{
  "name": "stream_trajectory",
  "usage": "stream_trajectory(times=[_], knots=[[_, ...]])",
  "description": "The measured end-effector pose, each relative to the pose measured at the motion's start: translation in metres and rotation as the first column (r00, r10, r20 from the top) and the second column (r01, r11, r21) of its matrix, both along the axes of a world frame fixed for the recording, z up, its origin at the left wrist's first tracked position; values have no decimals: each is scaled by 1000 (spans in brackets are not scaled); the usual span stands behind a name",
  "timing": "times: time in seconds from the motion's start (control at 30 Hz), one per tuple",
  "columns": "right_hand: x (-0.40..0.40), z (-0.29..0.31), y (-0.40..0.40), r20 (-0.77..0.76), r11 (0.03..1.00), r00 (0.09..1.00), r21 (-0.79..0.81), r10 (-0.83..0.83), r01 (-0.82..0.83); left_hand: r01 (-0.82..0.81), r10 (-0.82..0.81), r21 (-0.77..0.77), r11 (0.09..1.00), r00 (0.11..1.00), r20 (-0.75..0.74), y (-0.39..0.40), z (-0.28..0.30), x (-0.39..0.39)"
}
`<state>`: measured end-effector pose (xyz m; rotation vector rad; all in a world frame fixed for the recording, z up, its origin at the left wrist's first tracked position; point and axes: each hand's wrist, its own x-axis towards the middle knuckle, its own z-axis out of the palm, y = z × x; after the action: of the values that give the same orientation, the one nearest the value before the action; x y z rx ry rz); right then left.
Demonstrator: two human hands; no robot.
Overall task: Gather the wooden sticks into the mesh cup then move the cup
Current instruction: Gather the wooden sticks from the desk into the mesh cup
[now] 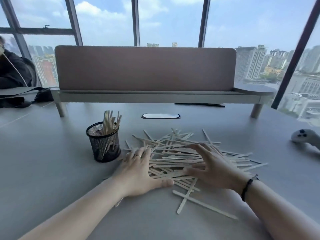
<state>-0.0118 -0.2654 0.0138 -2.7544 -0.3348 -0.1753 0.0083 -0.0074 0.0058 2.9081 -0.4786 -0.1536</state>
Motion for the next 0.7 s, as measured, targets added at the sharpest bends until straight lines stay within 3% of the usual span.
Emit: stream_trajectory(times=[0.33, 0.7], knots=[[18, -13, -1, 31, 996, 997, -58, -70, 72, 162, -125, -92, 983, 940, 318, -7, -13, 14], [28, -21, 3, 121, 991, 988, -84, -94, 105, 278, -161, -269, 922, 908, 386, 1, -15, 21]])
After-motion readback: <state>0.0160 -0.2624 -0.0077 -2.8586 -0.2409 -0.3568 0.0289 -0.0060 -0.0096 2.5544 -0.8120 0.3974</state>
